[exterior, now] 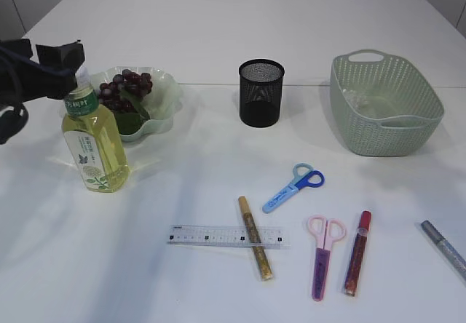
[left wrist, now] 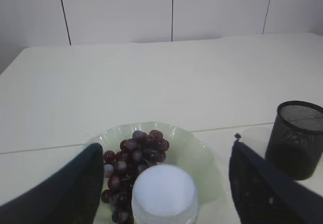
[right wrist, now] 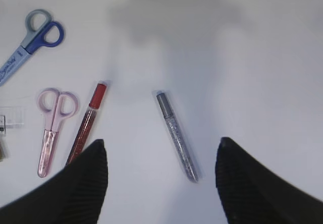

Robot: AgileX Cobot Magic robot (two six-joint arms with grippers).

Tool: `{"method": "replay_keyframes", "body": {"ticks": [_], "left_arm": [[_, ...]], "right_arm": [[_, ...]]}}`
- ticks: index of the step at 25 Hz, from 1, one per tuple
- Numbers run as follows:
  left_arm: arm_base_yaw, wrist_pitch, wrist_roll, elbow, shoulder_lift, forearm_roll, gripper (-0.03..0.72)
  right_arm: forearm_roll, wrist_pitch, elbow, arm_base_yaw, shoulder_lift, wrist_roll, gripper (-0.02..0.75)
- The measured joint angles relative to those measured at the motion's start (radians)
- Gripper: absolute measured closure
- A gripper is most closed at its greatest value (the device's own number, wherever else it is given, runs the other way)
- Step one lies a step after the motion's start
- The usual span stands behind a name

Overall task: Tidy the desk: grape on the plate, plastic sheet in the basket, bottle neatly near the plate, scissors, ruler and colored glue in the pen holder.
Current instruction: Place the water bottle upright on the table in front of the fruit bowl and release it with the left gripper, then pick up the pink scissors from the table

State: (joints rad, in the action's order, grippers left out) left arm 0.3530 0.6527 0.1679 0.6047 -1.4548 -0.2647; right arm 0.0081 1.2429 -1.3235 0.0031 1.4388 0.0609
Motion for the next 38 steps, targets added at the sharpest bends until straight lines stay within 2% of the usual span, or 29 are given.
{"method": "replay_keyframes", "body": {"ticks": [4,9,12,22,25,33,38], "left_arm": [[0.0,-0.158,0.002,0.0,0.109,-0.002,0.136],[0.0,-0.343,0.059,-0.006,0.236,-0.002,0.201],[0.0,-0.466,0.085,-0.003,0.298,-0.002,0.214],[0.0,-1.038,0.094,0.147,0.341,0.006,0.219],[0.0,-1.163,0.032,0.196,0.341,0.043,0.219],[0.0,-1.56,-0.307,0.273,0.341,0.278,0.219],[0.0,-1.771,-0.349,0.273,0.343,0.336,0.219]], "right_arm": [[0.009,0.0,0.0,0.0,0.0,0.0,0.214],[0.046,0.0,0.0,0.0,0.0,0.0,0.214],[0.053,0.0,0.0,0.0,0.0,0.0,0.214],[0.12,0.0,0.0,0.0,0.0,0.0,0.214],[0.14,0.0,0.0,0.0,0.0,0.0,0.214],[0.173,0.0,0.0,0.0,0.0,0.0,0.214],[0.176,0.0,0.0,0.0,0.0,0.015,0.213]]}}
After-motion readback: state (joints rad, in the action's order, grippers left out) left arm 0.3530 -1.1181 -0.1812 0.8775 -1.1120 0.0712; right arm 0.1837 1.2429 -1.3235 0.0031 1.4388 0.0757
